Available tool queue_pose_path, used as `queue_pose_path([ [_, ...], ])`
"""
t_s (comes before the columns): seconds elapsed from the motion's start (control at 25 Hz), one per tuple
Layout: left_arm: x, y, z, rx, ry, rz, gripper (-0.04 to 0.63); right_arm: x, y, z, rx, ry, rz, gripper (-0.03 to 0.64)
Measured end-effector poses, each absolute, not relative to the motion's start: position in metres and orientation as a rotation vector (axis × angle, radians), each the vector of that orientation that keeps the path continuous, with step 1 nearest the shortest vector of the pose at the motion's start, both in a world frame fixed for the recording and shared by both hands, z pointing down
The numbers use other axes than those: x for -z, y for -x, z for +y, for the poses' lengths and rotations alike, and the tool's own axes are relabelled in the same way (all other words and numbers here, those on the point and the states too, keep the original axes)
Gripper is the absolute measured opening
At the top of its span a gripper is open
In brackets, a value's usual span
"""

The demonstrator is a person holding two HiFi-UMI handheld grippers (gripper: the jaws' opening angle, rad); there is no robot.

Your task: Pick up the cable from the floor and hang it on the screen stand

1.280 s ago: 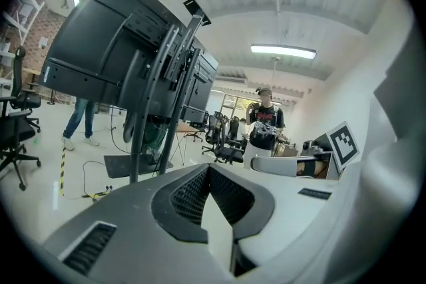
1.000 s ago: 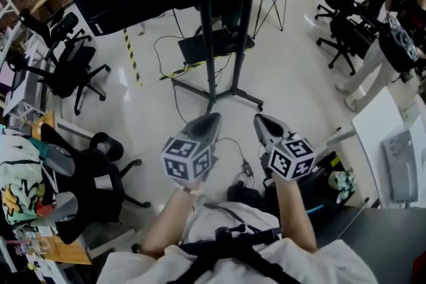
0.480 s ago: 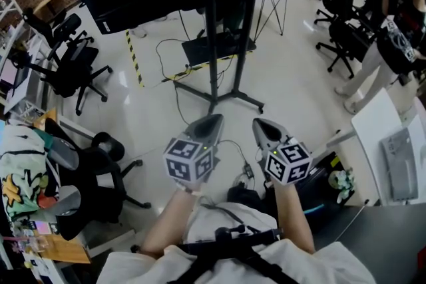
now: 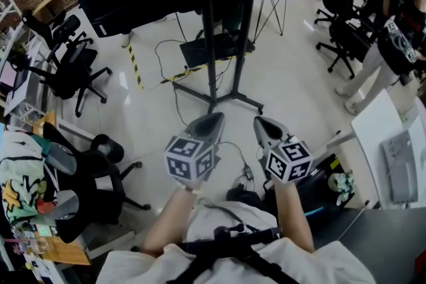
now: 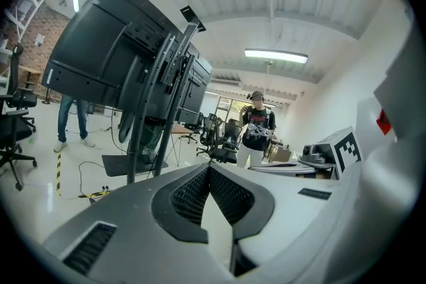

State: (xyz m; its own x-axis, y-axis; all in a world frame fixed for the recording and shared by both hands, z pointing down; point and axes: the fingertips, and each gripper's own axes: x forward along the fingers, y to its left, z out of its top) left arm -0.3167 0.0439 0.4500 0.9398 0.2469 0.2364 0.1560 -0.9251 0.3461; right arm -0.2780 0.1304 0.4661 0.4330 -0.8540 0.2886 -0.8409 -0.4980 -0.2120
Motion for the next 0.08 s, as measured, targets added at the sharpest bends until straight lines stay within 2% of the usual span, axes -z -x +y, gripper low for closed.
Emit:
queue_pose_path([
  [0.08,-0.4502,0.3106,0.0431,-0.397,-2.771,0.295,0.002,-0.4668,0.2716,0.1299,0.564,2.628,1.555,0.011],
])
